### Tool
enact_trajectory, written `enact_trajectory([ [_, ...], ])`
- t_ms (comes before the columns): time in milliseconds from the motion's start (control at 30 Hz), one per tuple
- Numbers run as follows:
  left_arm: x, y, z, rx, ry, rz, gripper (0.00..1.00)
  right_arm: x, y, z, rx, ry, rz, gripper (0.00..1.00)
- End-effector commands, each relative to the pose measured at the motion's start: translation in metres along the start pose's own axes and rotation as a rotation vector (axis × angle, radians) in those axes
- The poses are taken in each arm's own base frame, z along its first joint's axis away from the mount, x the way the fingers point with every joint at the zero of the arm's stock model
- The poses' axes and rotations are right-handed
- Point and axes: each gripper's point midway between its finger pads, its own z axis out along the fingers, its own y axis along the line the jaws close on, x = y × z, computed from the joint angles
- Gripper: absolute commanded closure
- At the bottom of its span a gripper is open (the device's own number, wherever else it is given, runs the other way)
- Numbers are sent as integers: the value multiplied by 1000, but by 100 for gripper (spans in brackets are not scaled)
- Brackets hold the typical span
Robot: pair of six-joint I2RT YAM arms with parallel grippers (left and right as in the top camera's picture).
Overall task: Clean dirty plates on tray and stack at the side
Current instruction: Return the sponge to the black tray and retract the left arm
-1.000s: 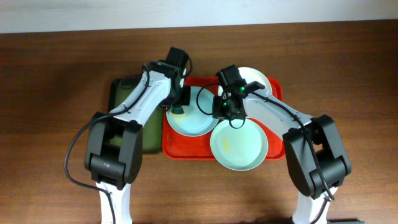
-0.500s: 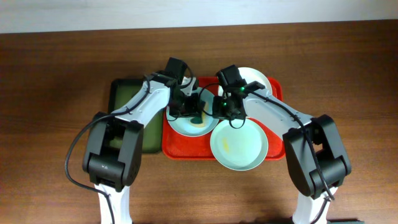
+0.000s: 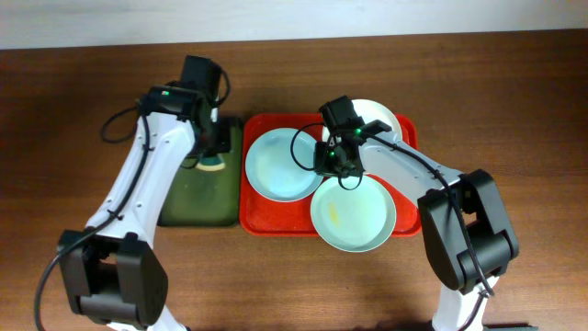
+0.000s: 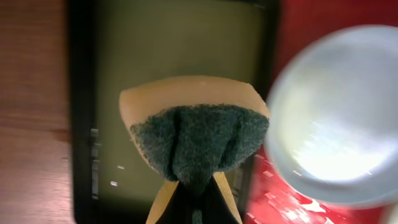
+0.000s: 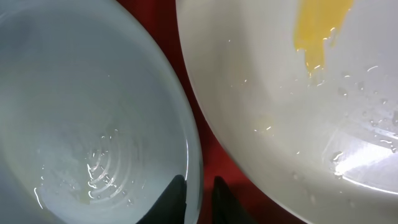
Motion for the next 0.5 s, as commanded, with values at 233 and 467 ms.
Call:
enact_trajectory([
  [233,51,53,86,-116,102,-103,99,6,0,5,6,18,1,79],
  [467,54,45,90,-55,102,-115,54,6,0,5,5,18,1,78],
])
